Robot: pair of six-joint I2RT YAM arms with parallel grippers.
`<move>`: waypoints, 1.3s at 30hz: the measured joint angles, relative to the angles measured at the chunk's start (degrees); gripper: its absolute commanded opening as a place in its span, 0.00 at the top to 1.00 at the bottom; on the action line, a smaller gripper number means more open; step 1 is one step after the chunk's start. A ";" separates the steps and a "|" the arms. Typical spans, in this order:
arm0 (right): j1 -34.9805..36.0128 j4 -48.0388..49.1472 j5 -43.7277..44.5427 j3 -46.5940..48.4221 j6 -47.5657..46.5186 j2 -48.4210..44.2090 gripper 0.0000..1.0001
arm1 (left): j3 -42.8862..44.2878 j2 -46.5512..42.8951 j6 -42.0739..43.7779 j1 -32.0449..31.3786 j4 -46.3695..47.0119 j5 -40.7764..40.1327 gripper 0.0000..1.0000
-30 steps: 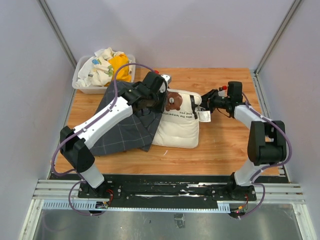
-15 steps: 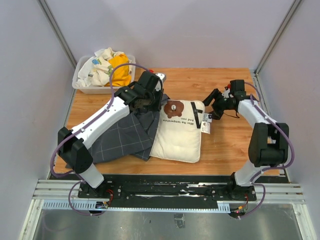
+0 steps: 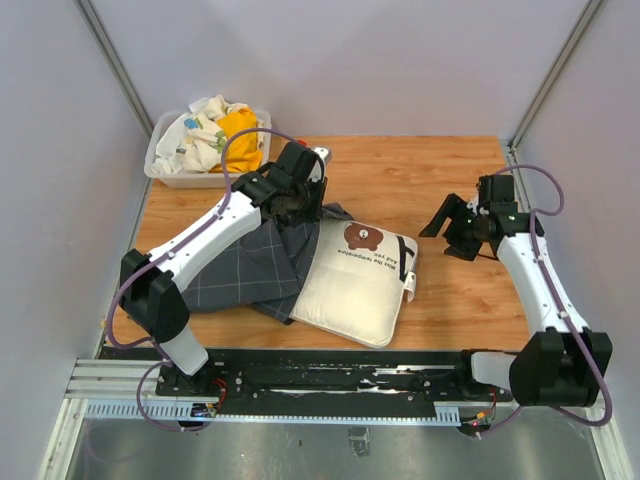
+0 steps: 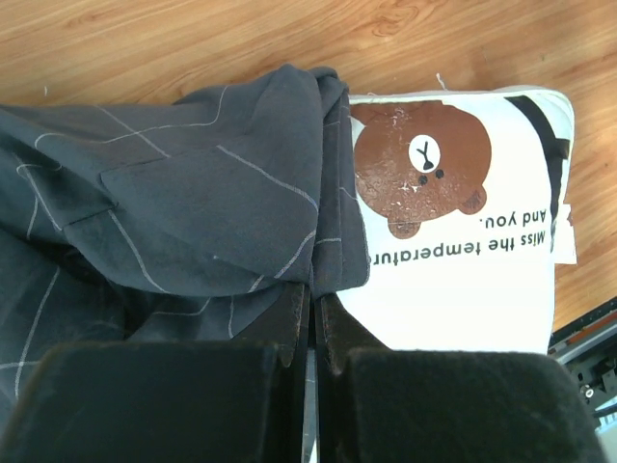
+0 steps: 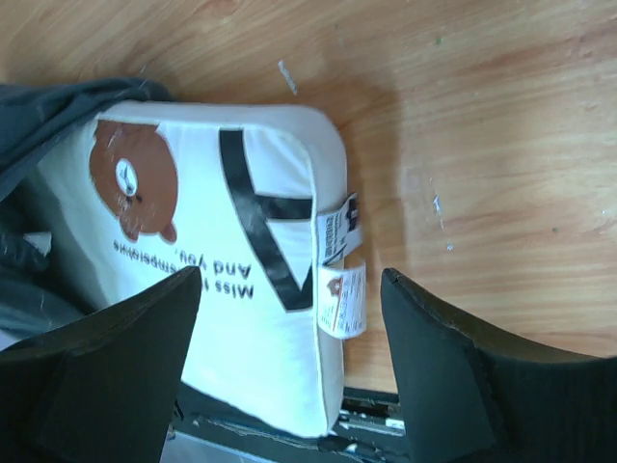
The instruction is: Put the pillow into the pillowcase
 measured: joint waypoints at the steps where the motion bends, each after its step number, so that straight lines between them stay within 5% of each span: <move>1: -0.02 -0.63 0.00 -0.09 -0.39 -1.44 0.24 | -0.02 0.17 0.00 0.17 0.07 0.26 1.00; 12: 0.59 -7.08 -13.81 -11.13 -6.67 -9.22 0.23 | -0.02 0.63 -0.02 0.59 0.31 2.40 1.00; 18: 7.91 -5.70 -17.16 -18.29 -5.99 -13.35 0.20 | 0.00 0.63 -0.44 0.61 0.24 3.89 1.00; 30: 21.16 10.58 -15.32 -23.30 2.67 -1.92 0.23 | -1.25 0.46 -2.64 -0.33 -0.35 6.93 1.00; 39: 24.39 24.30 -15.74 -22.80 9.22 7.39 0.99 | -9.70 -4.13 -5.99 -2.73 -0.33 7.30 1.00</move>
